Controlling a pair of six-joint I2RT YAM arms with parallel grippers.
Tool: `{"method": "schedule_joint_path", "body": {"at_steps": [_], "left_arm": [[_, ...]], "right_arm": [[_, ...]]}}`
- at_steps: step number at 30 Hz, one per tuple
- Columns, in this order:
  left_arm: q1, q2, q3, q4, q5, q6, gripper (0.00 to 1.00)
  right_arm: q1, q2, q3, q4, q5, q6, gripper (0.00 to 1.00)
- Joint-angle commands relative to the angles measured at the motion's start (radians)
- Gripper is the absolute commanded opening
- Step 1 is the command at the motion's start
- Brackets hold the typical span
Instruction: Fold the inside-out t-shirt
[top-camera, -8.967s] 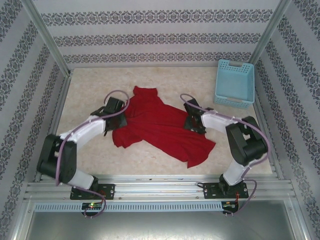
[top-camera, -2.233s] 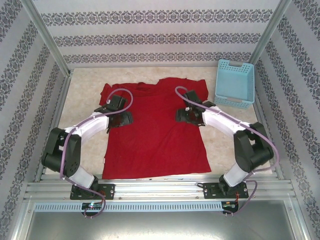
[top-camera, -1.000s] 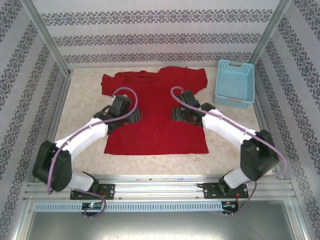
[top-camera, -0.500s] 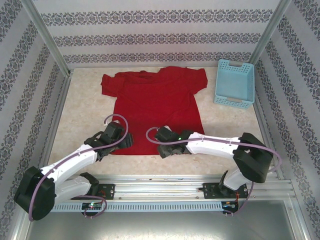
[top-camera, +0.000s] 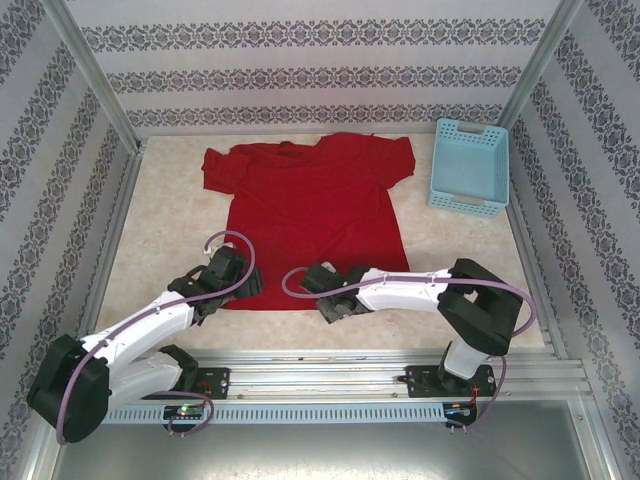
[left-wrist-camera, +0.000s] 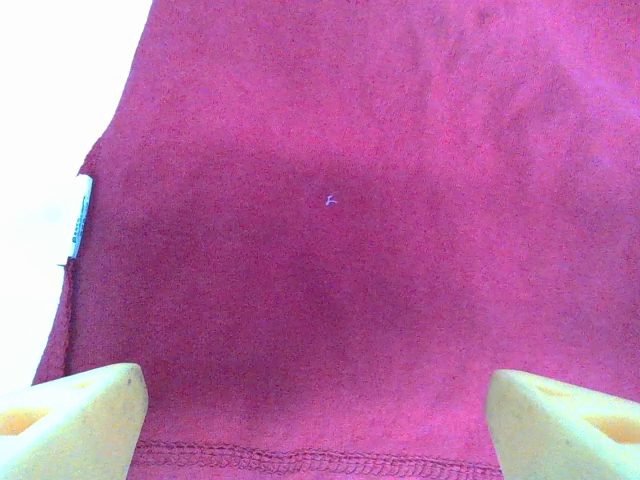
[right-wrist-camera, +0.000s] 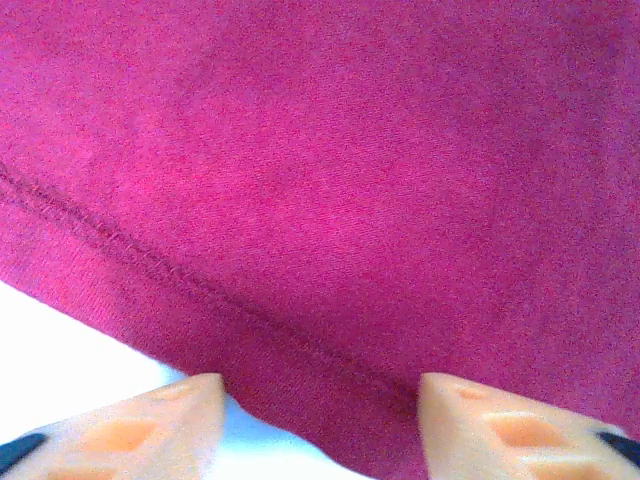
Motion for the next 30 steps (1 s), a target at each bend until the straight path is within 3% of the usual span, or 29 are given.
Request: {"method": "schedule_joint_path", "body": {"at_steps": [1,16,30], "left_arm": [[-0.013,0.01,0.0,-0.011,-0.026,-0.012,0.88],[-0.013,0.031,0.003,-0.014,-0.026,-0.005,0.88],[-0.013,0.038,0.016,-0.026,-0.015,0.011,0.89]], "right_arm": [[0.0,0.018,0.022,-0.027,0.071,0.001,0.48],[-0.018,-0.011,0.03,-0.027,0.099,-0.005,0.32],[-0.034,-0.02,0.039,-0.024,0.101,-0.003,0.34]]}}
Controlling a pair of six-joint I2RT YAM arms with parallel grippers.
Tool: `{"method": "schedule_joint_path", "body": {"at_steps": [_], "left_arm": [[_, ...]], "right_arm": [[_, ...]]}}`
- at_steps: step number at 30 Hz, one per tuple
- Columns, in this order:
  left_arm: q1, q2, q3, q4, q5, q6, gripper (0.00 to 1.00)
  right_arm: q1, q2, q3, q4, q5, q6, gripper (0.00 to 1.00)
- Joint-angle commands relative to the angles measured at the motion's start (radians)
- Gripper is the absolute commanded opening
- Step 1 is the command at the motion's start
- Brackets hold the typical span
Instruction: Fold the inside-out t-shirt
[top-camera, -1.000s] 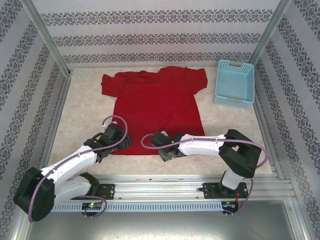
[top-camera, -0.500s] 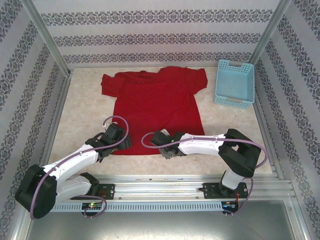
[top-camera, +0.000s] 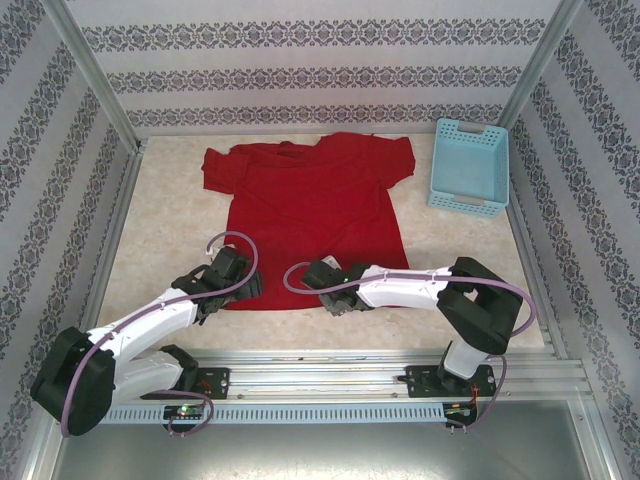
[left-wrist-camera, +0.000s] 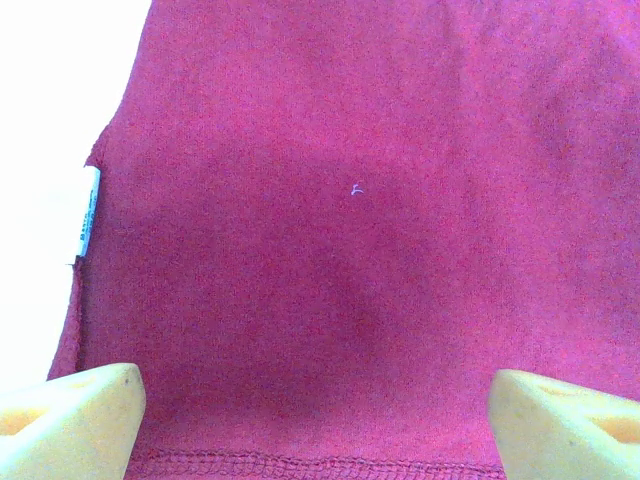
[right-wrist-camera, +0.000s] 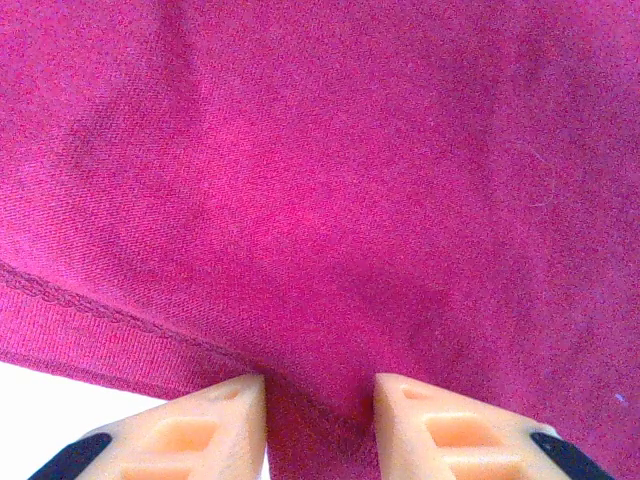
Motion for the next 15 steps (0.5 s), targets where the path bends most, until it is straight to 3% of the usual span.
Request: {"method": "schedule_joint_path", "body": {"at_steps": [1,9,15], "left_arm": [[-0.013,-0.002,0.015,-0.026,-0.012,0.009,0.89],[-0.013,0.002,0.018,-0.031,-0.015,0.012,0.9],[-0.014,0.006,0.02,-0.026,-0.01,0.015,0.9]], "right_arm": [[-0.009,-0.024,0.029,-0.019,0.027,0.001,0.34],[-0.02,-0.04,0.026,-0.018,0.024,0.001,0.39],[-0.037,-0.028,0.018,0.004,-0.005,0.0,0.26]]}}
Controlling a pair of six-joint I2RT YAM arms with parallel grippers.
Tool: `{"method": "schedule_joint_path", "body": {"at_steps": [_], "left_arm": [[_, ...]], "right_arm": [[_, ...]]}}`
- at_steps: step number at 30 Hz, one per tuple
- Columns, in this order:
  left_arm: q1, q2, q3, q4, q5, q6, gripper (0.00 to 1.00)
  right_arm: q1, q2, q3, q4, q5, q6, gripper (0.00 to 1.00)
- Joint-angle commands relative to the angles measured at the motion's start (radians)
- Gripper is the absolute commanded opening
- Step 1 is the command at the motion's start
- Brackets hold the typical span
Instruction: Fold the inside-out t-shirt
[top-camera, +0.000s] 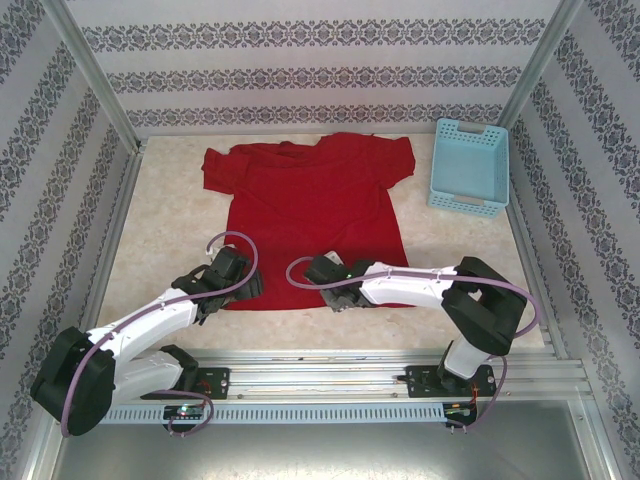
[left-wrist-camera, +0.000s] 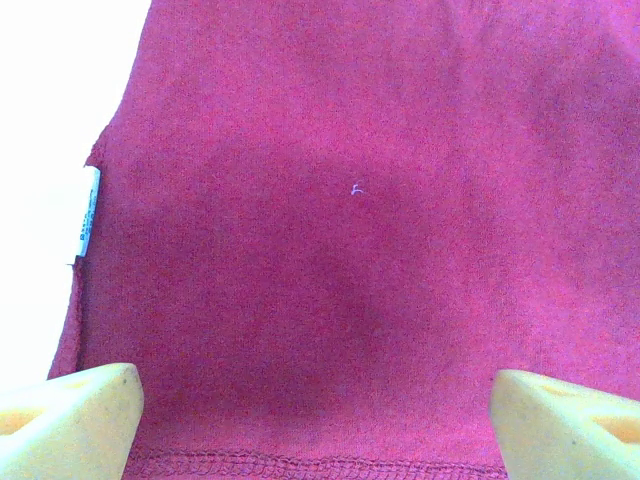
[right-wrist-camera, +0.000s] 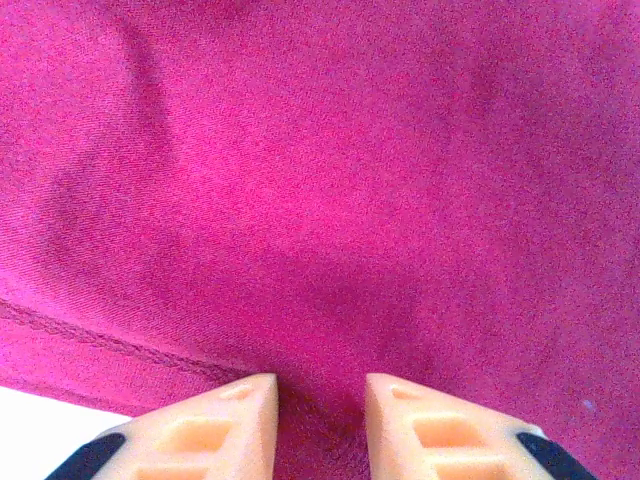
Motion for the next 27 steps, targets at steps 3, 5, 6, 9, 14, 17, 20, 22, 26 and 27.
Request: {"method": "schedule_joint_path", "body": {"at_steps": [3,5,6,9,14,17,20,22,26,27], "left_arm": [[-0.013,0.009,0.023,-0.027,-0.007,0.019,0.9],[-0.014,0.006,0.022,-0.03,-0.006,0.021,0.9],[-0.013,0.005,0.023,-0.03,-0.006,0.021,0.9],[-0.013,0.0,0.021,-0.027,0.002,0.024,0.9],[-0.014,-0.007,0.024,-0.03,0.008,0.03,0.91],[-0.014,-0.01,0.025,-0.027,0.014,0.031,0.91],[-0.013,-0.012,0.024,-0.019,0.031,0.039,0.91],[-0.013,-0.015,0.025,-0.015,0.044,0.046,0.91],[-0.028,-0.046,0.022,0.022,0.085,0.073,0.93],[-0.04,-0.056,0.021,0.041,0.092,0.087,0.94]], "right_arm": [[-0.01,-0.003,0.014,0.004,-0.008,-0.002,0.22],[-0.01,-0.002,0.014,0.004,-0.008,-0.003,0.19],[-0.01,-0.006,0.013,0.005,-0.004,0.0,0.17],[-0.013,-0.024,0.009,0.005,-0.001,0.002,0.1],[-0.027,-0.046,-0.011,0.016,-0.018,0.009,0.03],[-0.034,-0.055,-0.028,0.032,-0.03,0.017,0.02],[-0.041,-0.072,-0.037,0.037,-0.026,0.026,0.0],[-0.043,-0.096,-0.038,0.038,-0.018,0.032,0.0],[-0.044,-0.148,-0.041,0.045,0.006,0.034,0.0],[-0.044,-0.158,-0.045,0.052,0.01,0.037,0.0]]}}
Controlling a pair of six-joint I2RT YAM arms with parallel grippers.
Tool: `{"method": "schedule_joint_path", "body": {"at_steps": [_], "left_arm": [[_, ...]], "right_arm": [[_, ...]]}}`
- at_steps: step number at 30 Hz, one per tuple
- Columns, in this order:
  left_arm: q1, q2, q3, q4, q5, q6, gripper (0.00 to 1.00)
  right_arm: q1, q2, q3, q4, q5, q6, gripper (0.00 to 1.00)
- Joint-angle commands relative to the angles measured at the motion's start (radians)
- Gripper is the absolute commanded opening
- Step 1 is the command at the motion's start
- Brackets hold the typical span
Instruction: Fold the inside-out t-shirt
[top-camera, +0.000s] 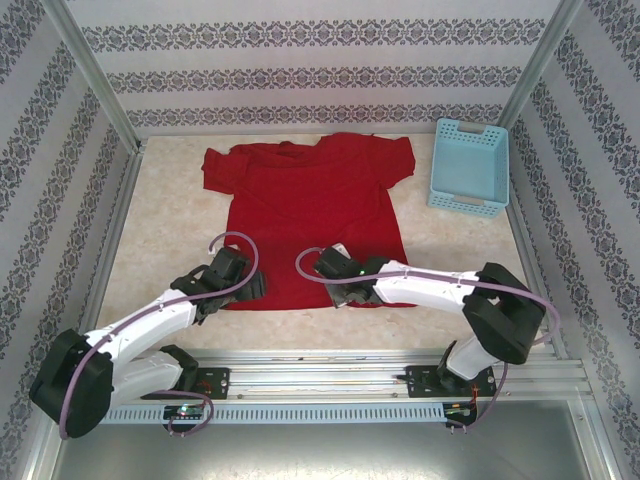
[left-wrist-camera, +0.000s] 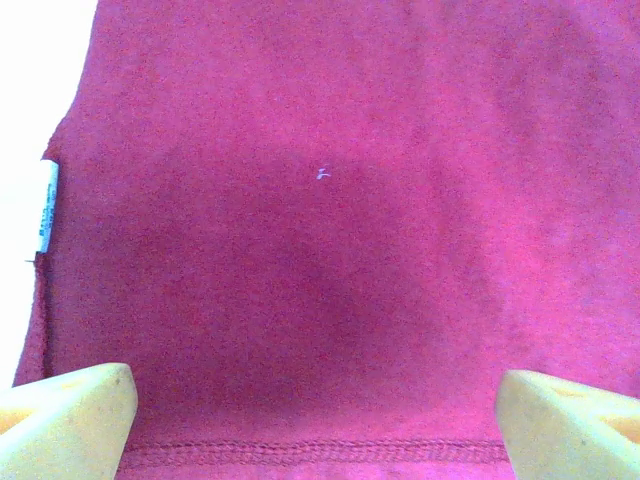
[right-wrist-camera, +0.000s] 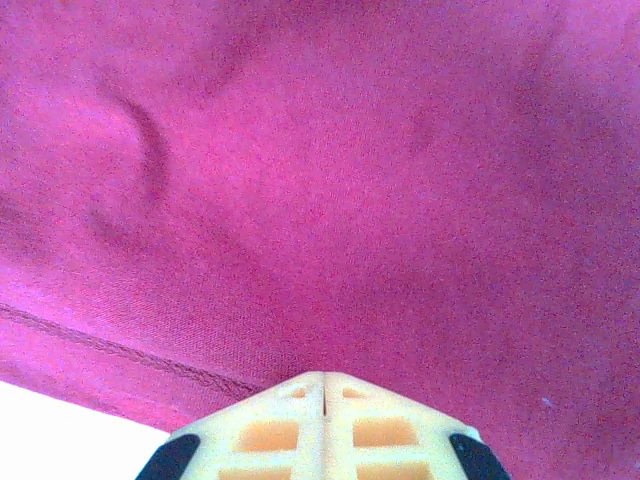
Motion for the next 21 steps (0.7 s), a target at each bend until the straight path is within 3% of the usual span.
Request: {"method": "schedule_joint_path", "body": {"at_steps": [1,5,13,21], "left_arm": [[-0.05,-0.04,0.023,0.05,0.034,0.059,0.96],[-0.136,-0.023,0.053,0.099,0.017,0.102,1.0],[-0.278,0.115,0.077,0.327,0.05,0.214,1.0],[-0.309,0.296,0.138,0.405,0.04,0.223,1.0]], "right_arm": [[-0.01,-0.057,-0.015,0.024,0.033,0.029,0.0],[-0.013,-0.083,-0.022,0.056,0.033,0.05,0.0],[-0.05,-0.143,-0.024,0.125,-0.002,0.081,0.0],[-0.08,-0.183,-0.034,0.155,-0.02,0.088,0.0]]}}
